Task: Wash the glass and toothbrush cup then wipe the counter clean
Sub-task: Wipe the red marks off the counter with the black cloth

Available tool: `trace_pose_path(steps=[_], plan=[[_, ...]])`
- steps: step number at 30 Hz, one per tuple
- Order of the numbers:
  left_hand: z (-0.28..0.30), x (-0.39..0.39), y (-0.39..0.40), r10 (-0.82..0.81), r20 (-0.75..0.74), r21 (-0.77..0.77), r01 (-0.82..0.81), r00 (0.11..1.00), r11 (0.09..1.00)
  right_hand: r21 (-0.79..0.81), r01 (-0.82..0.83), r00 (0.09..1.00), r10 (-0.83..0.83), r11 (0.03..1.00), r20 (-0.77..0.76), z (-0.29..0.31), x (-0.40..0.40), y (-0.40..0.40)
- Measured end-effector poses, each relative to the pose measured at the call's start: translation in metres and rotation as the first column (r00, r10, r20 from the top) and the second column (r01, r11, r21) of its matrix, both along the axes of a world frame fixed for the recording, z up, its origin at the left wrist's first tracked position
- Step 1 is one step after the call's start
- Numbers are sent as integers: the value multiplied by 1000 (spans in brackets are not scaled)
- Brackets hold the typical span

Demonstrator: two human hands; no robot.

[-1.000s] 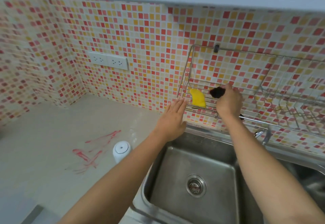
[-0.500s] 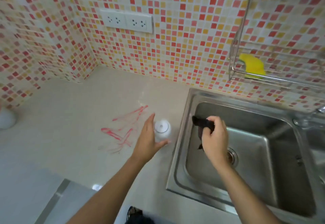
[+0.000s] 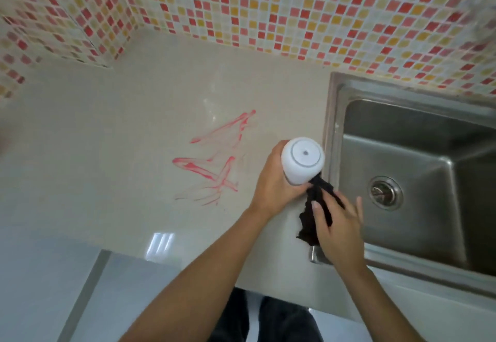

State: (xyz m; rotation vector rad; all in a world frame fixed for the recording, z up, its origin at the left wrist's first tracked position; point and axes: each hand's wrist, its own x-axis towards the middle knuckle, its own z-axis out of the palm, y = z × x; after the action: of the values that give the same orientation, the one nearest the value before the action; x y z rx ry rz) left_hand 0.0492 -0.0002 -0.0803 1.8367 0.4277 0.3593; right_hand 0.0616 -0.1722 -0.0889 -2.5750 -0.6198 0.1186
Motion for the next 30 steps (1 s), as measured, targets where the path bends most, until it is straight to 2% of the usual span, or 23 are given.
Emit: trace_pose_path(steps=[2,4,8,10,13,17,20,22,26,30], plan=[[7,-6,6,22,14,-12,-22,1000,1000,-127,-137,989,142,982,35,-3,11,4],[21,-14,18,61,30,-27,-61,998,998,-260,-231,971,238,938,-6,-12,16,13],[55,-34,68,151,76,-4,-151,986,989,-436,-253,956,294,864,26,-20,10,31],[69,-45,100,206,87,28,-209,975,977,-456,-329,922,386,827,34,-20,-6,35],[82,-61,141,282,110,87,-292,953,952,-403,-538,809,588,741,2,-23,-60,52],[84,-76,173,379,129,76,-390,917,918,-346,-640,734,679,686,-11,-22,-105,120],[82,-83,188,414,137,79,-427,900,901,-327,-612,750,659,721,50,-29,-61,191],[80,-87,196,429,147,97,-445,891,890,-349,-541,799,597,765,73,-34,-11,236],[76,-98,211,453,143,127,-470,880,874,-353,-368,917,399,860,17,-35,70,287],[73,-106,225,458,129,147,-474,879,868,-324,-259,951,300,910,81,-43,41,274]])
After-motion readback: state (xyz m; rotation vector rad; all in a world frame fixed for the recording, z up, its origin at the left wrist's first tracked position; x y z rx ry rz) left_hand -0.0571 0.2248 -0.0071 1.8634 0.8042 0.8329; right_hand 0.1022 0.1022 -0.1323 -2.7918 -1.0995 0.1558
